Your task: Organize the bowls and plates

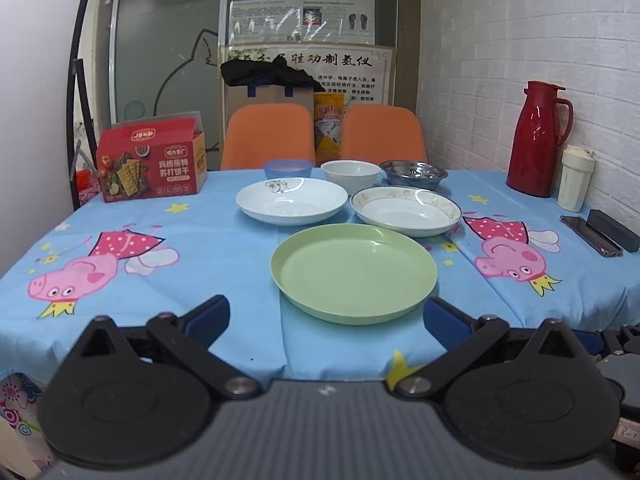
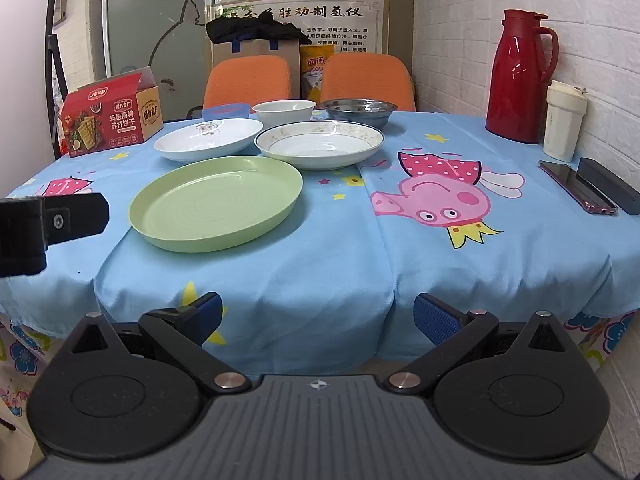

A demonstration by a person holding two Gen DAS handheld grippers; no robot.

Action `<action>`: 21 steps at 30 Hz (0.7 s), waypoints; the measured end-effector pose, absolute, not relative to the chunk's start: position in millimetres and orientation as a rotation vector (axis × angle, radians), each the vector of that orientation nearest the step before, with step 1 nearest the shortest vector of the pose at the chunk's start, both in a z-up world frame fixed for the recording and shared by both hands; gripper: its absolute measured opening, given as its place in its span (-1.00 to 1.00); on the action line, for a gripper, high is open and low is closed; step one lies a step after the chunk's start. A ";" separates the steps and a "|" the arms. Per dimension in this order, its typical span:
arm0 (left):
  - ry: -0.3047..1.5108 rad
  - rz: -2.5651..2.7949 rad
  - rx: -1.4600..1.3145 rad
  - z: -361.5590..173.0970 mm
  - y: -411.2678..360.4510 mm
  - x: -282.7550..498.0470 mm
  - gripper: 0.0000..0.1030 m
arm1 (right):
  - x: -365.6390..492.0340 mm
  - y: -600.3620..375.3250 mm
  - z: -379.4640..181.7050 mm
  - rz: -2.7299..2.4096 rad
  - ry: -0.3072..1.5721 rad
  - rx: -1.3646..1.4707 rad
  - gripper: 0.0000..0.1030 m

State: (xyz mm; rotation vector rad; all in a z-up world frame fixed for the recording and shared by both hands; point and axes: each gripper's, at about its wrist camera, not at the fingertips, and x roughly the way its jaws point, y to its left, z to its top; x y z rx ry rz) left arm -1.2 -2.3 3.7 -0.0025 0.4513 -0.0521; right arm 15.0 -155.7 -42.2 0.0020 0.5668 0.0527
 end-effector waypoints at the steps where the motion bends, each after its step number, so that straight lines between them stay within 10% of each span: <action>1: 0.451 -0.052 -0.002 3.7 -2.4 -1.2 0.99 | 15.1 -155.8 -42.2 0.054 0.567 0.001 1.00; 21: 0.440 -0.070 0.000 5.0 -2.0 -4.1 0.99 | 14.2 -150.7 -47.2 0.067 0.571 -0.009 1.00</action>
